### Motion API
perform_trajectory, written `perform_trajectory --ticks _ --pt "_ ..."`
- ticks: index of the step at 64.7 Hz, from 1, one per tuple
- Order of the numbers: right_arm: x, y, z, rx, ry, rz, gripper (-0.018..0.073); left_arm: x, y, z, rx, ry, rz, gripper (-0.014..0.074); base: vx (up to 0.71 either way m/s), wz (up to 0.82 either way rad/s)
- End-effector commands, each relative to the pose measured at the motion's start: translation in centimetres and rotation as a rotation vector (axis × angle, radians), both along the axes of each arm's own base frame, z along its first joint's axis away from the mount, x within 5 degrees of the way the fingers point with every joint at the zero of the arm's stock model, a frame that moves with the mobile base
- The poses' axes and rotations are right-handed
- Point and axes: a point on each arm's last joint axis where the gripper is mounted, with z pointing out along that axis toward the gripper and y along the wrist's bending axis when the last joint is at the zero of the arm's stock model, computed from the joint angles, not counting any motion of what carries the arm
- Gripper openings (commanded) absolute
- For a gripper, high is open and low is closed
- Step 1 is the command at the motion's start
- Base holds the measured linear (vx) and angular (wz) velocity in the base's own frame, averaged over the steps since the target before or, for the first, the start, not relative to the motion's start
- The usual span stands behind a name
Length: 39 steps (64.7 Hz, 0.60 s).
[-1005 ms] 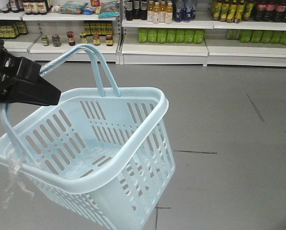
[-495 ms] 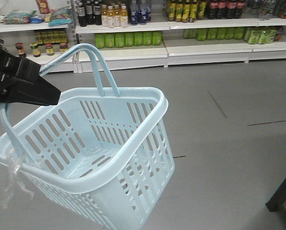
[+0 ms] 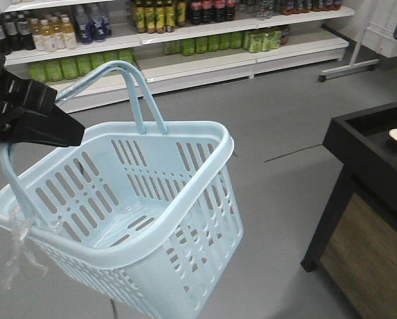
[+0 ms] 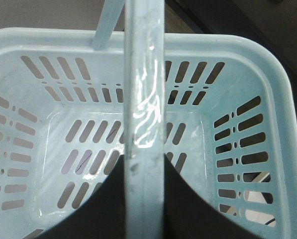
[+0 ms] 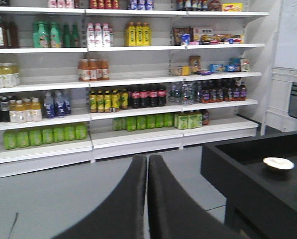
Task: Pick three apples into basket with both arms
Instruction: 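Carry the basket in the left gripper while driving toward another table, then drive the base up to the fruit table holding the basket aloft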
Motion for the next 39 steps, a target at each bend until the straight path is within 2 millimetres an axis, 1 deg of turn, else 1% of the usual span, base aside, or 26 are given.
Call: perform_trajectory --ticks 1,39 --pt "-0.08 0.01 0.22 -0.006 -0.069 -0.002 -0.0005 -0.93 -0.28 1.64 -0.082 -0.050 -0.004 -0.0007 0.13 -0.52" --pt "-0.08 0.01 0.22 -0.006 -0.069 -0.002 -0.0005 -0.93 -0.28 1.64 -0.082 -0.050 -0.004 -0.0007 0.13 -0.50"
